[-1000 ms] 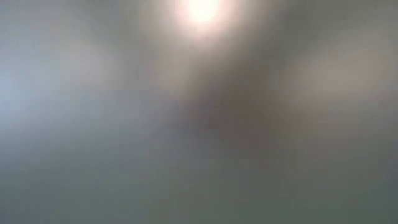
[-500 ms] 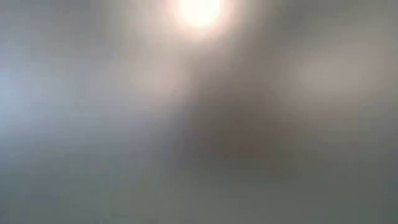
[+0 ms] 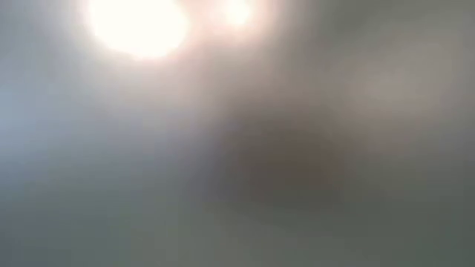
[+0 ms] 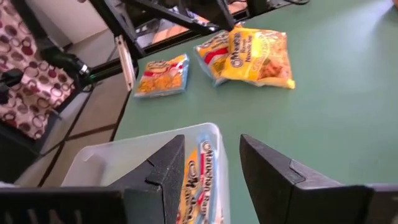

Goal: Sort Maruchan noodles
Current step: Put the yellow noodle pack into the orange bin

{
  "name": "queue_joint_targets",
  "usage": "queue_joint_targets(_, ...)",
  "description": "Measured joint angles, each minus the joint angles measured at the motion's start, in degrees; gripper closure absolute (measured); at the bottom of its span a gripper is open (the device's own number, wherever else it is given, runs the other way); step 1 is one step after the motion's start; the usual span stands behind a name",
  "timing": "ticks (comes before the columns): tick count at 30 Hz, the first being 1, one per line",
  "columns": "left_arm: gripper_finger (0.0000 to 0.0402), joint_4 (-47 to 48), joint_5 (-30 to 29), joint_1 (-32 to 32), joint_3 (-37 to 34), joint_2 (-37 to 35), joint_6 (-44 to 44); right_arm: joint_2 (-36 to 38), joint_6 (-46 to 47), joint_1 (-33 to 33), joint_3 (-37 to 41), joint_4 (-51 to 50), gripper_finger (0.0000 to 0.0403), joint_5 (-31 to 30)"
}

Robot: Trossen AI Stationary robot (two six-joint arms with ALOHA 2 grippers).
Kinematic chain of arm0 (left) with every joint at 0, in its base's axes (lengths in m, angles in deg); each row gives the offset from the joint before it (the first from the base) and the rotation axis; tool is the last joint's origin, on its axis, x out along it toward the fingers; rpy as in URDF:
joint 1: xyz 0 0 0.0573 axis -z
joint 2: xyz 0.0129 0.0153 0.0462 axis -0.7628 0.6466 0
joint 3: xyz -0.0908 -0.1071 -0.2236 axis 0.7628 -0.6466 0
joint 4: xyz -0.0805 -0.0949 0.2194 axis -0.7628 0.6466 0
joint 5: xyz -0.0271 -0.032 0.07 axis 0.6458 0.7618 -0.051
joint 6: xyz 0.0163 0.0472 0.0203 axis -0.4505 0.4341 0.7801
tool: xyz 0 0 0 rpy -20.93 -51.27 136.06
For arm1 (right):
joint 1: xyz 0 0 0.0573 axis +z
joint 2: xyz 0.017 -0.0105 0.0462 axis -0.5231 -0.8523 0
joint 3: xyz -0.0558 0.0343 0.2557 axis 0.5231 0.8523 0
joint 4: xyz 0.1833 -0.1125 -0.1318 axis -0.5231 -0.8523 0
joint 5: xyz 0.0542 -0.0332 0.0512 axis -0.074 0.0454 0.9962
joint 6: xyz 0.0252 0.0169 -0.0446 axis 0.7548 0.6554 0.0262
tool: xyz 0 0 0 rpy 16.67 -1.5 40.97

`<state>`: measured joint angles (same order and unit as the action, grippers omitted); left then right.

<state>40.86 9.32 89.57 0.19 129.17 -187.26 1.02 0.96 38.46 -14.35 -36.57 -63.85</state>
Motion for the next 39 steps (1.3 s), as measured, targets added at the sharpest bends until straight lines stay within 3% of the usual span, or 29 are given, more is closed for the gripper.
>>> queue_joint_targets(2,0.0364,3.8,-0.3,-0.6,0.0,1.7,-5.7,0.0,0.7,-0.3,0.0,0.4,0.0261,-0.1)
queue_joint_targets(5,0.0364,4.1,-0.2,-1.9,0.0,4.1,-6.8,-0.2,0.9,-0.4,0.0,0.4,0.0261,-0.1)
queue_joint_targets(16,0.0364,1.3,3.3,-5.6,0.0,12.9,-5.7,-0.1,1.0,-0.3,-2.1,-0.2,0.0264,-0.1)
queue_joint_targets(20,0.0364,-0.4,3.3,-8.3,-0.5,14.1,-0.4,0.0,0.9,-0.3,-3.6,-0.3,0.0264,-0.1)
queue_joint_targets(27,0.0364,-12.3,3.9,-16.8,-3.9,14.1,26.0,0.1,0.3,-0.3,-4.8,-0.2,0.0264,-0.1)
queue_joint_targets(33,0.0364,-22.5,3.7,-23.1,-5.4,14.1,57.8,0.1,0.2,-0.3,-4.8,-2.5,0.0264,-0.1)
queue_joint_targets(37,0.0364,-25.7,4.6,-23.8,-5.5,14.1,82.8,0.1,0.1,-0.3,-4.8,-5.3,0.0264,-0.1)
queue_joint_targets(39,0.0364,-24.6,5.3,-23.7,-5.1,14.1,90.6,0.1,-0.2,-0.3,-4.8,-6.5,0.0264,-0.1)
